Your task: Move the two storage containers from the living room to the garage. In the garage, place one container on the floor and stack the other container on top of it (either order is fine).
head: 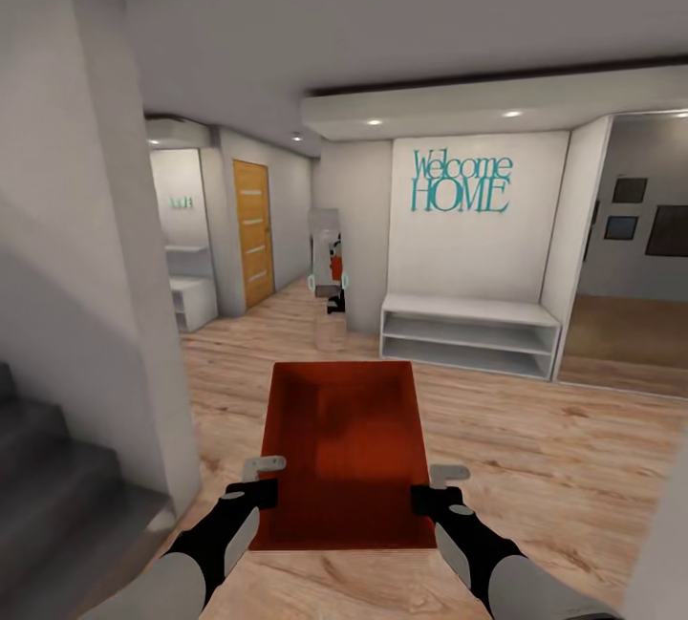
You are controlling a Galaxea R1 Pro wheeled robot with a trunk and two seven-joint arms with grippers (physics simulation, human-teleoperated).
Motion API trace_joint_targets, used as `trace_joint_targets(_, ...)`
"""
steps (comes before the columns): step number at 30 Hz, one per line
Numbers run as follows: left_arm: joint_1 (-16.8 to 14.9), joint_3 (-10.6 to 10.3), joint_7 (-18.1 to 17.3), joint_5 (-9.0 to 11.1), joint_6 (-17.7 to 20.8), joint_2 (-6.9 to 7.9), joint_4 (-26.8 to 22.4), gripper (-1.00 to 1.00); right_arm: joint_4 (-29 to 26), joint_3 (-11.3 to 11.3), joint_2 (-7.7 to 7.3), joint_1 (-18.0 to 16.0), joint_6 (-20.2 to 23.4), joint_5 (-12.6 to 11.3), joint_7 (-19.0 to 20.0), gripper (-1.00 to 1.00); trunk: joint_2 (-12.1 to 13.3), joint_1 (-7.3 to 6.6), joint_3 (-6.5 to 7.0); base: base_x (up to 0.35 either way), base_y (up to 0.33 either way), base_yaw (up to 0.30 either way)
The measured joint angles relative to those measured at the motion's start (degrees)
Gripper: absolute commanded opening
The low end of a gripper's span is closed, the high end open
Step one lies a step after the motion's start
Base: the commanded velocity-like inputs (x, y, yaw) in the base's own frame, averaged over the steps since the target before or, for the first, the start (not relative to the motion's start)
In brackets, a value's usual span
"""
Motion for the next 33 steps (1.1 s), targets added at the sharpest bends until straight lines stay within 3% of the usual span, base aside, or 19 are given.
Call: trace_joint_targets(33, 0.0, 0.0, 0.1, 0.4, -1.0, -0.15, 0.5, -1.0, -0.3, 0.0, -0.2, 0.0, 0.0, 0.5, 0.2, -1.0, 0.0, 0.0, 0.01, 0.322, 0.0, 0.0)
